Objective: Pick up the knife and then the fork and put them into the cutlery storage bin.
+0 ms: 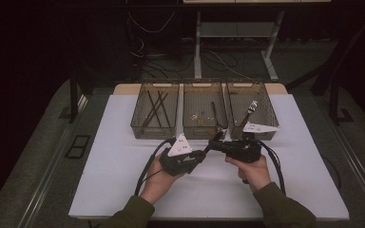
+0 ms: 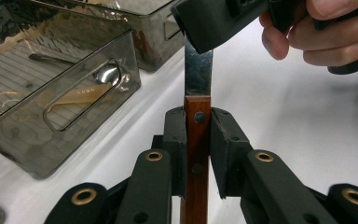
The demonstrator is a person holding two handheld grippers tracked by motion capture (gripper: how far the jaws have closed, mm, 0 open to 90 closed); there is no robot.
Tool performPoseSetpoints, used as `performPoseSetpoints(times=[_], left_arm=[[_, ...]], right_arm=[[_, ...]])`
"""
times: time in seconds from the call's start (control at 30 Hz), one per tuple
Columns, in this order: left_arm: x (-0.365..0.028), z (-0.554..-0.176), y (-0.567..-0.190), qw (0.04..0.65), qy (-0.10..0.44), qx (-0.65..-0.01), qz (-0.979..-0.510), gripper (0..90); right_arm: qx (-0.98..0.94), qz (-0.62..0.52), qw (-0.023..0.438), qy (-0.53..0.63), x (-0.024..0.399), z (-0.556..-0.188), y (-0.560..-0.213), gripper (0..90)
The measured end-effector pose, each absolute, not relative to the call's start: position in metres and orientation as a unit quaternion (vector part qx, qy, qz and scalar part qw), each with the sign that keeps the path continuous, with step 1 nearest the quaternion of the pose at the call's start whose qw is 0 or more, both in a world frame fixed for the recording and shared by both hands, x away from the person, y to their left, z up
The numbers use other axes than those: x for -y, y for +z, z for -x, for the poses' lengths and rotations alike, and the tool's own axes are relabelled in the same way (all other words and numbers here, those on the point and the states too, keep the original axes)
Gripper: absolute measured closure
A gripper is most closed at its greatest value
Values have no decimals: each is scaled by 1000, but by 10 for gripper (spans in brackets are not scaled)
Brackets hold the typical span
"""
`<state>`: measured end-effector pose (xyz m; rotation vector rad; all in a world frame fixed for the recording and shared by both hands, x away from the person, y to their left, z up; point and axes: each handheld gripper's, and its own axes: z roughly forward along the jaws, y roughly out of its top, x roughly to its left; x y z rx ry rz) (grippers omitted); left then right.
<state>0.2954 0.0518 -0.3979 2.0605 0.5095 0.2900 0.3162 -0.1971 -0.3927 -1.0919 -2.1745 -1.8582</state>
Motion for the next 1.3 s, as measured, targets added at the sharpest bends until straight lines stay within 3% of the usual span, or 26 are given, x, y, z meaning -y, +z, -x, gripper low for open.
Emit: performPoseSetpoints(times=[0.27,0.63,1.3], left_arm=[[-52,-299,-401,490,98,-218,-839,739],[-65,-298,-405,496,85,-208,-839,514],[-136,-286,-418,490,90,-236,-834,166]], right_arm=[[715,349,38,-605,197,-316,-392,896],[714,352,2,-605,219,-318,-382,896],[744,376,-82,-546,276,-326,-356,896]])
